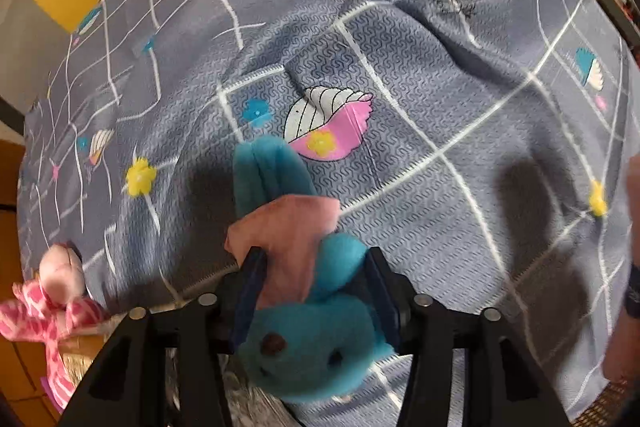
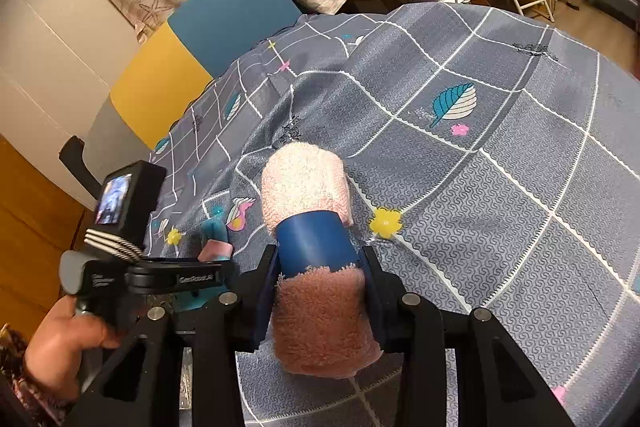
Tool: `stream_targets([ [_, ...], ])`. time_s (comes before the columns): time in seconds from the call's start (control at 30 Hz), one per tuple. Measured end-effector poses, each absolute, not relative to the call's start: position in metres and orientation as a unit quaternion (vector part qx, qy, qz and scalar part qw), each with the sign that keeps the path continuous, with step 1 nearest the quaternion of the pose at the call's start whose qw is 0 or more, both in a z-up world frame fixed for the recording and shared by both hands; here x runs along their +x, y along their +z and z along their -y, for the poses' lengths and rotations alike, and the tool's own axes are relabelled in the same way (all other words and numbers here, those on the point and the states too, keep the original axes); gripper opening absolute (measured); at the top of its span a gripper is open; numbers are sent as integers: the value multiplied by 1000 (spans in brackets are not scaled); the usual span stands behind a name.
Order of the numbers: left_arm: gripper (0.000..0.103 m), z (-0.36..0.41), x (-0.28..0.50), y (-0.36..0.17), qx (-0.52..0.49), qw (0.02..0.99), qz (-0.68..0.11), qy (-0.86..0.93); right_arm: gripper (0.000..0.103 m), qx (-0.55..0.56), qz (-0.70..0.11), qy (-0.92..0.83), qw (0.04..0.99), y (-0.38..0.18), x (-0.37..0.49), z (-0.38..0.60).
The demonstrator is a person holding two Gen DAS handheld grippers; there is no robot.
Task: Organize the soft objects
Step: 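Grasp the teal plush bunny with the left tool while the right tool holds the pink roll, then carry the teal bunny and the pink roll over the gold tray with both tools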
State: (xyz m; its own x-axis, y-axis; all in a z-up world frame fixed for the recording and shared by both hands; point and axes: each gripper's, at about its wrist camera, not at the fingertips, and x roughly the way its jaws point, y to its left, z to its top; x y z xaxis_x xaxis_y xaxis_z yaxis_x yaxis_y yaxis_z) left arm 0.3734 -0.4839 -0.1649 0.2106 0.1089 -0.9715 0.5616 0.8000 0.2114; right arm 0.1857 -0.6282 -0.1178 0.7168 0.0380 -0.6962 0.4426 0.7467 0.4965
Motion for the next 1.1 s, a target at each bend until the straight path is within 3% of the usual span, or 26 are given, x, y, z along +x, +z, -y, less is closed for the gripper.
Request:
stream_targets([
  [0.07, 63, 487, 374, -171, 291, 722, -608, -155, 40, 337, -359, -114, 863, -119, 187, 628],
  [0.17, 62, 489, 371, -177, 298, 722, -604, -159, 40, 337, -361, -115, 862, -120, 188, 629],
  [0.27, 29, 490, 363, -175, 303, 741, -579, -155, 40, 339, -361, -117, 861, -121, 188, 630],
  [0.47, 8, 481, 349, -149, 272, 776, -541, -176, 40, 341, -359, -123, 860, -122, 186, 631],
  [0.63, 6, 485, 329, -130, 217, 775, -543, -240, 40, 344, -358, -125, 859, -122, 184, 633],
  [0.73, 10, 492, 316, -131, 222, 768, -540, -262, 40, 343, -359, -126, 859, -122, 184, 632],
  [0.77, 15, 495, 313, -131, 248, 776, -525, -246, 40, 343, -359, -126, 859, -122, 184, 632],
  [0.8, 31, 497, 311, -130, 262, 782, -514, -235, 40, 344, -360, -124, 858, -122, 184, 631],
  [0.9, 59, 497, 325, -134, 297, 781, -514, -193, 40, 344, -359, -123, 859, -122, 184, 631],
  [1.1, 62, 490, 361, -167, 302, 729, -597, -145, 42, 348, -356, -122, 859, -120, 184, 632],
])
